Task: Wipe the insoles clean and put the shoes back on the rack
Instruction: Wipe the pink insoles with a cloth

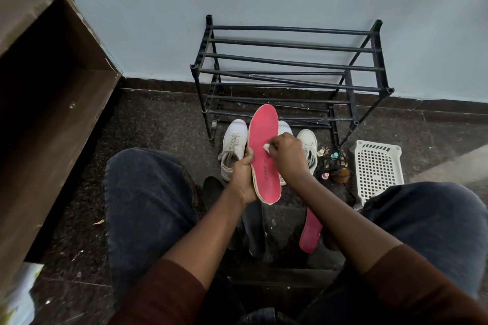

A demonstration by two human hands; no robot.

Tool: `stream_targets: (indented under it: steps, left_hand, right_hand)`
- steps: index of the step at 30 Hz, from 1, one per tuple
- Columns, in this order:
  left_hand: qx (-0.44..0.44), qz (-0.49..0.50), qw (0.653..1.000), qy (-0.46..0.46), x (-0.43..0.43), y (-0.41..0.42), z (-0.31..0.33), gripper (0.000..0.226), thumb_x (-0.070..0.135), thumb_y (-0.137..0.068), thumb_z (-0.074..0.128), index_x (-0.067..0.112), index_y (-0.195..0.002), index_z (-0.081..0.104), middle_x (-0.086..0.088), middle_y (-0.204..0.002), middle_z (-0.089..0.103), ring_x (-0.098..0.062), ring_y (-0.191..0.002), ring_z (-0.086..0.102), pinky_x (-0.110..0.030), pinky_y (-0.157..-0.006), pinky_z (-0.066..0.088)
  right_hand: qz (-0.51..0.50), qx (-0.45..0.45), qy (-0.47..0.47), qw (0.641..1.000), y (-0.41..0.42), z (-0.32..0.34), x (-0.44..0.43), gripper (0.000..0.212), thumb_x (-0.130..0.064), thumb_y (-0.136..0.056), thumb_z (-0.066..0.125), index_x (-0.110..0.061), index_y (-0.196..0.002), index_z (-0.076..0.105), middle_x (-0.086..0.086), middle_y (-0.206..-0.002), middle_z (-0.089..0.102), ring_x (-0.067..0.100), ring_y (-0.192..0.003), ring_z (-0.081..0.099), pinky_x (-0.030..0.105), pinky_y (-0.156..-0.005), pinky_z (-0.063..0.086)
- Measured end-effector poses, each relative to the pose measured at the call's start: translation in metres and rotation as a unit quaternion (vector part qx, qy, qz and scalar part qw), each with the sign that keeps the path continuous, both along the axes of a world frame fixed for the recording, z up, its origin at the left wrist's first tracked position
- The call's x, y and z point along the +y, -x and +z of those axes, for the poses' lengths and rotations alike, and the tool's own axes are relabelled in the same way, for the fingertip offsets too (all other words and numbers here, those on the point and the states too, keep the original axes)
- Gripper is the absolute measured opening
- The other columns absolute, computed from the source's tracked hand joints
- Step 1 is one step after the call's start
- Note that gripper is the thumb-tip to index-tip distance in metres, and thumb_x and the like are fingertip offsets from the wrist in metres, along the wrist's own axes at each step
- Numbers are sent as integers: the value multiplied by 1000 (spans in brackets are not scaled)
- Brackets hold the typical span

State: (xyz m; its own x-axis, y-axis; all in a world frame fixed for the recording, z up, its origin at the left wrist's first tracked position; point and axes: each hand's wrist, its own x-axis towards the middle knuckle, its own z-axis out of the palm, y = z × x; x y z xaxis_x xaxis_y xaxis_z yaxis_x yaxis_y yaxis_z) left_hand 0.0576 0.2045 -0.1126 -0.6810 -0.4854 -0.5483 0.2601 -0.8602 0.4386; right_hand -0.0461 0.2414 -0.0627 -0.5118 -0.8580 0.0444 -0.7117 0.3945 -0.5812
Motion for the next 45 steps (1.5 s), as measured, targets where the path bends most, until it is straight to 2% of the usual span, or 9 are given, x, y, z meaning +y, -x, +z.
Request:
stream_targets:
  steps: [5, 10, 15, 20, 26, 29, 35, 42, 45]
  left_hand:
    - [11, 12, 1000, -3, -7, 1, 0, 64, 48, -101, 22, 7, -99, 71, -12, -91, 73, -25, -83, 71, -37, -75, 59]
    - [-14, -11, 999, -36, -9, 1, 2, 71, 57, -96, 24, -3, -106, 61, -22, -104, 65, -30, -97, 63, -42, -100, 40]
    - [-28, -54, 998, -2, -3, 3, 10, 64, 55, -98, 25, 1, -109, 58, -15, -94, 70, -25, -87, 68, -34, -80, 57]
    - [12, -43, 999, -15, 10, 9, 14, 75, 62, -91, 31, 4, -136, 44, -15, -122, 56, -27, -121, 49, -40, -113, 31]
    - [-18, -34, 999, -24, 1, 8, 6, 84, 78, -83, 20, 10, -113, 61, -12, -99, 70, -25, -93, 68, -37, -87, 53]
    - [-29, -45, 998, -23, -4, 7, 0, 85, 75, -86, 17, 6, -108, 61, -13, -88, 71, -25, -82, 71, -34, -74, 58]
    - [-4, -43, 998, -52, 11, 12, 7, 67, 62, -92, 32, 6, -119, 56, -14, -107, 64, -26, -105, 59, -39, -100, 42]
    - [-5, -76, 997, 3, 17, 10, 11, 64, 62, -88, 38, 15, -130, 52, -4, -109, 64, -17, -96, 62, -28, -80, 51]
    - [19, -70, 997, 12, 14, 9, 13, 73, 65, -84, 42, 12, -133, 51, -8, -115, 64, -21, -103, 63, -35, -88, 52]
  right_hand:
    - [43, -17, -25, 999, -14, 2, 16, 15, -5, -84, 58, 4, -90, 69, 19, -93, 64, 32, -83, 60, 33, -73, 44]
    - [135, -28, -9, 990, -39, 3, 52, 10, 2, -77, 58, 3, -78, 68, 17, -83, 64, 31, -73, 60, 39, -69, 49]
    - [81, -16, 8, 997, -26, 1, 40, 9, -1, -78, 63, 0, -80, 72, 17, -81, 65, 31, -70, 60, 31, -65, 43]
    - [48, 9, 13, 999, -8, -1, 5, 18, -3, -82, 59, -1, -94, 72, 18, -93, 66, 33, -79, 62, 33, -69, 43]
    - [76, -22, 1, 997, -17, 1, 14, 18, -2, -81, 58, -2, -93, 71, 17, -93, 67, 32, -82, 62, 36, -76, 46]
    - [103, -31, -17, 994, -26, -1, 28, 16, -1, -79, 59, -2, -89, 72, 15, -88, 67, 29, -79, 62, 25, -72, 40]
    - [37, -25, -4, 999, -18, -4, 22, 17, -5, -82, 59, -3, -94, 71, 17, -92, 66, 30, -80, 61, 31, -72, 42]
    - [-49, -32, -5, 998, 7, -5, -5, 21, -5, -85, 55, -1, -98, 70, 16, -102, 67, 29, -90, 61, 32, -77, 45]
    - [-42, -46, -11, 998, 4, -1, -1, 21, -7, -85, 55, -1, -99, 70, 15, -102, 68, 28, -90, 62, 31, -78, 45]
